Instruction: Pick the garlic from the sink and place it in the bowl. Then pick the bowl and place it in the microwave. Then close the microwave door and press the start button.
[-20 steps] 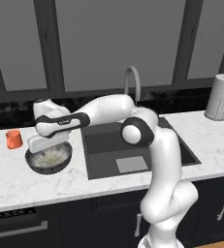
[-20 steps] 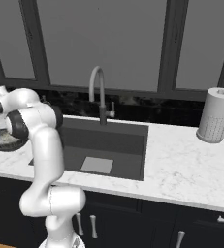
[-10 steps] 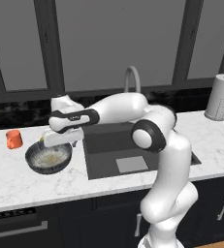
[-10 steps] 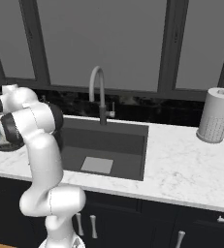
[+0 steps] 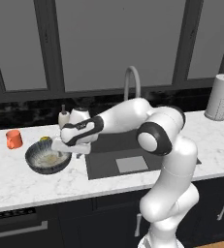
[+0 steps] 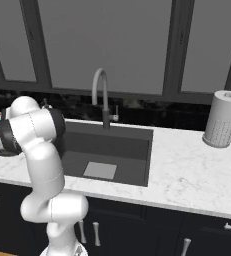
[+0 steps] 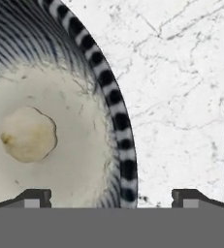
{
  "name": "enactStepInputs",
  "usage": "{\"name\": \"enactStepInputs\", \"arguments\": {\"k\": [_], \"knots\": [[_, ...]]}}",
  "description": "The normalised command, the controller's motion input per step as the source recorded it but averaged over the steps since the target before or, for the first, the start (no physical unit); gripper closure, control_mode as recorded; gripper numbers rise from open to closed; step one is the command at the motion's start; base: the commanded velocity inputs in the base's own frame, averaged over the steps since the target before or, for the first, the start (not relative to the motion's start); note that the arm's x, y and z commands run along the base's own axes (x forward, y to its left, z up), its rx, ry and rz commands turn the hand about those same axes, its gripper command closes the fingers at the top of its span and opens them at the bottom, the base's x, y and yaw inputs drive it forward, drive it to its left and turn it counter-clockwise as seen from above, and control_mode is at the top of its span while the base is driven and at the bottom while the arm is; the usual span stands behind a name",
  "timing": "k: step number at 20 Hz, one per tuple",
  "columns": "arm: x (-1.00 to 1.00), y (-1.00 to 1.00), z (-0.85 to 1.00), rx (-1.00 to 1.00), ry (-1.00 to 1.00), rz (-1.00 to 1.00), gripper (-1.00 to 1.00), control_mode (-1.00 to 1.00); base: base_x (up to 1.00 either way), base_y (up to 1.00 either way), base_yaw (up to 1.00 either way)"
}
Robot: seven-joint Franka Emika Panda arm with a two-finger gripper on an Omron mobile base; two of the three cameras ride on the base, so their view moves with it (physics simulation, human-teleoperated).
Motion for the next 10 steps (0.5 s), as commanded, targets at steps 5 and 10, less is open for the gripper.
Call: {"name": "enactStepInputs", "arguments": {"k": [5, 10], "knots": [[0.2, 0.33, -0.15, 0.04, 0.01, -0.2, -1.0, -1.0, 0.0, 0.0, 0.0], [0.02, 0.01, -0.1, 0.01, 0.01, -0.06, 1.0, -1.0, 0.0, 0.0, 0.0]]}}
